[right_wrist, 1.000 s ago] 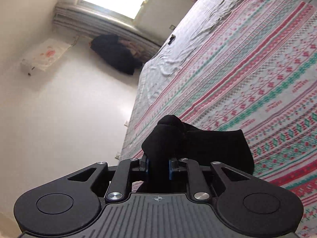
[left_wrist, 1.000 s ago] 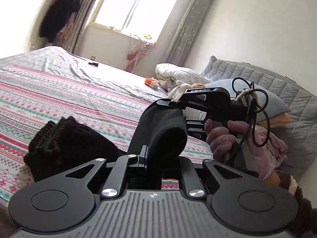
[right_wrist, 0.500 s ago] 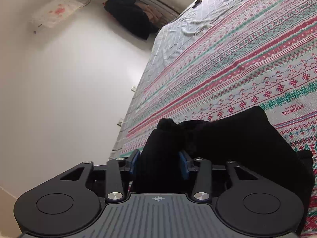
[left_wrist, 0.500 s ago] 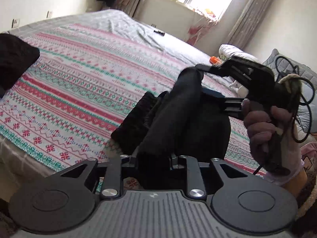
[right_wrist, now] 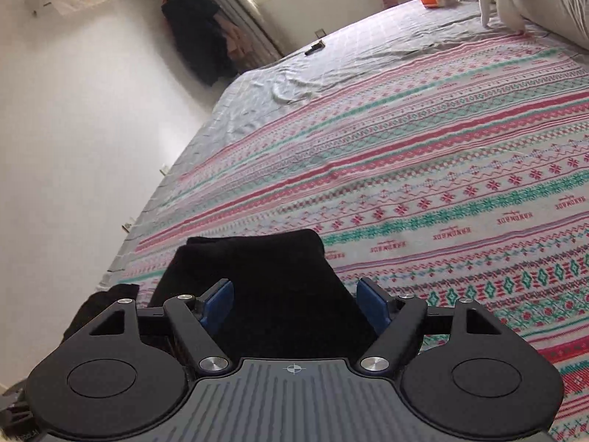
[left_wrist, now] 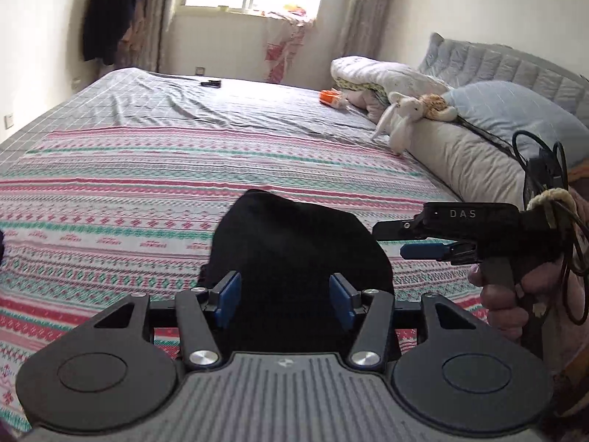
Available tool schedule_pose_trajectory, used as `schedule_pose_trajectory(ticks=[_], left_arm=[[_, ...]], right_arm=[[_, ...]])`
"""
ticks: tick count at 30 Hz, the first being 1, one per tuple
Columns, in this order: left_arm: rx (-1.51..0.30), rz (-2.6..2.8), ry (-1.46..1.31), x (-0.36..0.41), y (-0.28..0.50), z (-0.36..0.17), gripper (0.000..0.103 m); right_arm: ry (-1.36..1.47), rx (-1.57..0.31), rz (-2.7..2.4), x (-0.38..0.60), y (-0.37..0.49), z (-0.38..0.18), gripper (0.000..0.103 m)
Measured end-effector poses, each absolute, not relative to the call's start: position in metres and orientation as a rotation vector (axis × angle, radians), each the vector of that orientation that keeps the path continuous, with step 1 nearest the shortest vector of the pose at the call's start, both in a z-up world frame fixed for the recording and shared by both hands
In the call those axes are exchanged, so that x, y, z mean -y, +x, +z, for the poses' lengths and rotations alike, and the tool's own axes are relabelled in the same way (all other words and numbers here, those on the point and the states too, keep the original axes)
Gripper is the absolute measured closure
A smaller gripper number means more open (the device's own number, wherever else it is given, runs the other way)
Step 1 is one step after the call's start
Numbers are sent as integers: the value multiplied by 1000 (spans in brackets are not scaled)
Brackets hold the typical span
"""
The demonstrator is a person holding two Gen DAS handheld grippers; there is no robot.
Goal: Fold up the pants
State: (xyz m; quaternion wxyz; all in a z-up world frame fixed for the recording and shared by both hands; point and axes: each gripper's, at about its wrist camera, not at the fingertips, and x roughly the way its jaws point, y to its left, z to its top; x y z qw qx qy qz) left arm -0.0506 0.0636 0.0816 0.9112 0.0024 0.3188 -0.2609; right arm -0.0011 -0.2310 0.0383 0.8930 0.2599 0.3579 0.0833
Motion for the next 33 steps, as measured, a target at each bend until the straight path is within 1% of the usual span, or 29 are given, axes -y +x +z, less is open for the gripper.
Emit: schedule_pose_trajectory(ticks=[2,3,5,6,7,8,9,10,11,12,16,21,23,24,25,26,28,29,30,32,33], left_arm=[[-657,-594,57,-46,-41,74,41],[-661,-603,74,-41,-34,67,46],[-664,-578,99,-34,-22,57,51],[-660,-560,109,-34,-16,52,54],[-659,-551,109,-36,-10,45,60],[-658,-544,98,-38,-8,40,62],[-649,-534,90,-42,-6,34,67],[-635,-523,95,-45,-6,29,73],[-619,-512,112,-47,-6,23,76],[-616,-501,125,-48,-4,17,80],[-630,-490,97,-55,6,8,82],[-608,-507,71,-61,5,10,81],[-607,-542,59,-60,5,16,77],[-608,-559,52,-62,4,19,70],[-610,-583,39,-64,2,23,58],[-612,-602,27,-67,1,26,52],[-602,-617,-4,-75,-2,32,27],[-593,-613,-21,-79,-4,35,23],[-584,-601,-35,-83,-4,39,15],[-576,-588,-62,-90,-3,45,10],[-585,-588,-75,-93,0,46,6]], right_arm=[[524,-740,148,234,-6,35,27],[522,-734,132,236,-11,34,27],[513,-732,115,237,-14,31,28],[504,-741,106,237,-14,28,29],[497,-755,96,236,-13,24,32],[490,-773,82,235,-11,18,38],[489,-793,69,234,-8,13,41],[494,-815,61,232,-3,5,46],[504,-836,59,232,2,-2,51],[518,-850,58,232,7,-8,52],[572,-892,58,232,29,-31,53],[510,-863,70,224,29,-31,47],[507,-858,79,226,26,-26,45],[508,-855,84,227,23,-22,45],[510,-849,89,229,20,-18,43],[511,-842,94,231,16,-14,40],[525,-831,102,235,8,-9,36],[539,-831,106,238,4,-7,31],[555,-830,110,241,0,-7,29],[595,-837,117,248,-8,-9,26],[612,-847,120,251,-11,-11,26]])
